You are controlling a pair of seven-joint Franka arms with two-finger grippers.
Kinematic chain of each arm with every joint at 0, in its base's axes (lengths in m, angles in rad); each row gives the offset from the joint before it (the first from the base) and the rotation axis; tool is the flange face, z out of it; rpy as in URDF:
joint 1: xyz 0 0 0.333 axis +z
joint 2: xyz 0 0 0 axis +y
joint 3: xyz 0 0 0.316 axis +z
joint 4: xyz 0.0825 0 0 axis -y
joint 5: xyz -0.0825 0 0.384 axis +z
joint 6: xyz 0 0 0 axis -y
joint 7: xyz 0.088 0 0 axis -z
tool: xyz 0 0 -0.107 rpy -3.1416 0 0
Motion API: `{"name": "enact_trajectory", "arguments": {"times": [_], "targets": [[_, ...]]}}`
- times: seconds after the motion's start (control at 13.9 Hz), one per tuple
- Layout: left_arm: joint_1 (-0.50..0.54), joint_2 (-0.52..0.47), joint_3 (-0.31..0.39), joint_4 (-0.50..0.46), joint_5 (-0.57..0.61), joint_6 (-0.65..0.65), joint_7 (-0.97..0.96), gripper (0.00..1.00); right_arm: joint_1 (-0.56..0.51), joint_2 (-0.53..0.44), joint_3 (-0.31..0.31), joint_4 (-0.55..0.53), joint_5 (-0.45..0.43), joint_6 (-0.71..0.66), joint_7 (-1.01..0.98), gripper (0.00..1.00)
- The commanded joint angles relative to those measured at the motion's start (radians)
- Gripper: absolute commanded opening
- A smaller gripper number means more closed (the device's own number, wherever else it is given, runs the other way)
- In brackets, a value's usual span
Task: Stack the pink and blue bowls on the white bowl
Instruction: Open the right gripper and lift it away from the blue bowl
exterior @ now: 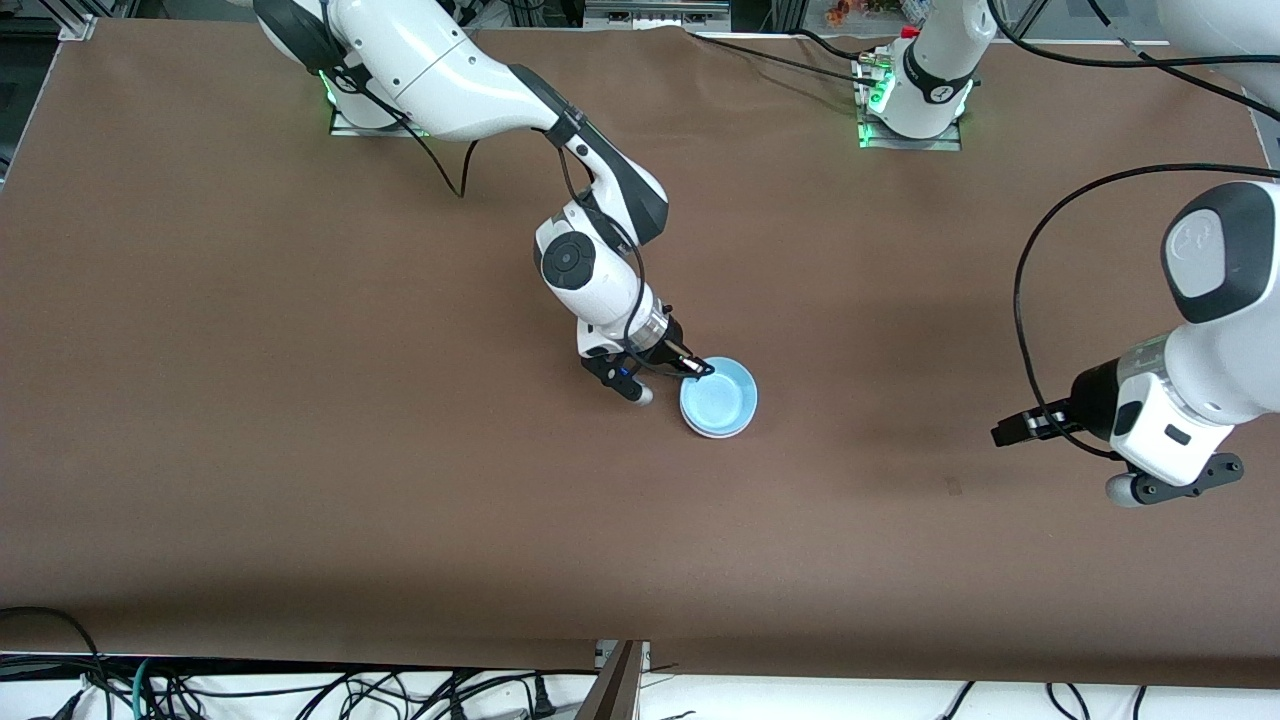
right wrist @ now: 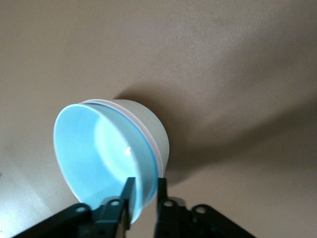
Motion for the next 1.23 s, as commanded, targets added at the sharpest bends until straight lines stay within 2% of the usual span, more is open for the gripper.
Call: {"name": "enact_trajectory", "arguments": {"times": [0.0, 0.22, 0.36, 0.58, 0.87, 1.15], "targets": [[0.027, 0.002, 0.005, 0.022, 0.043, -0.043, 0.108, 0.62, 0.009, 0.018, -0.004, 0.032, 0.011, -0.006, 0.001, 1.00], [0.025, 0.002, 0.003, 0.022, 0.106, -0.046, 0.127, 0.65, -0.002, 0.001, -0.007, 0.037, 0.005, -0.051, -0.004, 1.00], [0.027, 0.002, 0.003, 0.022, 0.106, -0.046, 0.129, 0.65, -0.028, -0.034, -0.015, 0.056, -0.007, -0.164, -0.024, 1.00], [0.025, 0.002, 0.003, 0.022, 0.108, -0.046, 0.127, 0.67, -0.101, -0.098, -0.012, 0.081, -0.070, -0.363, -0.117, 1.00], [0.022, -0.003, 0.002, 0.021, 0.126, -0.046, 0.129, 0.67, -0.236, -0.223, -0.012, 0.081, -0.115, -0.684, -0.446, 1.00], [0.020, -0.050, -0.007, -0.036, 0.141, -0.080, 0.133, 0.69, -0.388, -0.319, -0.013, 0.081, -0.177, -0.940, -0.785, 1.00]]}}
